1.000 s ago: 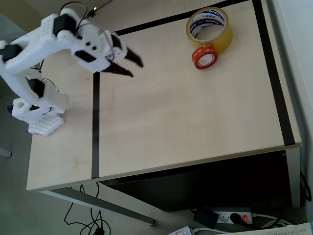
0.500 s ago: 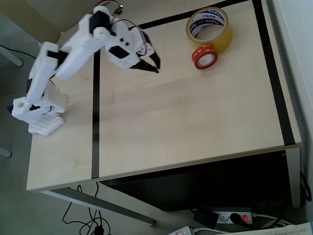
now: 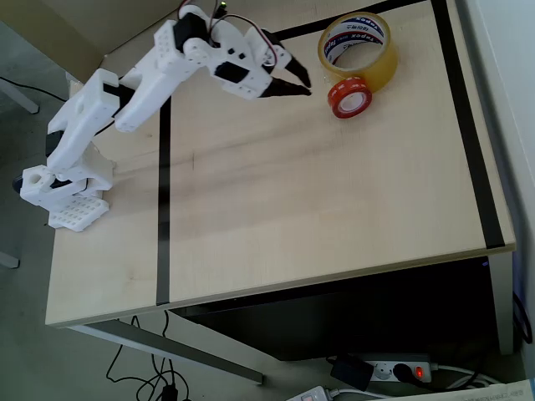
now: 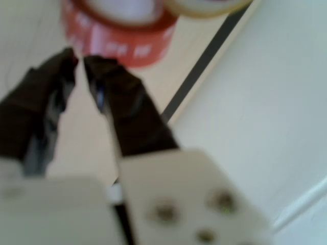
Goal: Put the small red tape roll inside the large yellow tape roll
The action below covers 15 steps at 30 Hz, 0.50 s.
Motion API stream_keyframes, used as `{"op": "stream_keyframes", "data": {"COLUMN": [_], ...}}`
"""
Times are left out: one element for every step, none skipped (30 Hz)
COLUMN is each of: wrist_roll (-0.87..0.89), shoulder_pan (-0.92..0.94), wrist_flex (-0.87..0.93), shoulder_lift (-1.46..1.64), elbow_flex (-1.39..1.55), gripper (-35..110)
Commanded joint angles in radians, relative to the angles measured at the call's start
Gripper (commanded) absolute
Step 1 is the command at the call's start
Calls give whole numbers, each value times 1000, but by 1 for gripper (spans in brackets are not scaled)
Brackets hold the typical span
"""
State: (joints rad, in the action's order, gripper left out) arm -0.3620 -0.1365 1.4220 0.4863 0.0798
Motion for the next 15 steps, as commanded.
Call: {"op": "stream_keyframes", "data": {"wrist_roll": [-18, -20, -21, -28, -32, -34, -41, -41, -43, -48, -51, -52, -52, -52, -52], "shoulder_pan": [-23, -26, -29, -32, -32, -34, -35, -35, -35, -34, -32, -29, -26, -23, -21], "wrist_flex": [-118, -138, -156, -175, -192, -207, -224, -241, -256, -273, -290, -304, -316, -331, -342], "shoulder_lift": [26, 14, 3, -8, -17, -25, -34, -40, -46, -52, -55, -57, -58, -58, -58], "elbow_flex": [-81, -81, -81, -81, -78, -78, -78, -78, -78, -77, -77, -75, -72, -69, -67], "gripper": [0, 0, 0, 0, 0, 0, 0, 0, 0, 0, 0, 0, 0, 0, 0]}}
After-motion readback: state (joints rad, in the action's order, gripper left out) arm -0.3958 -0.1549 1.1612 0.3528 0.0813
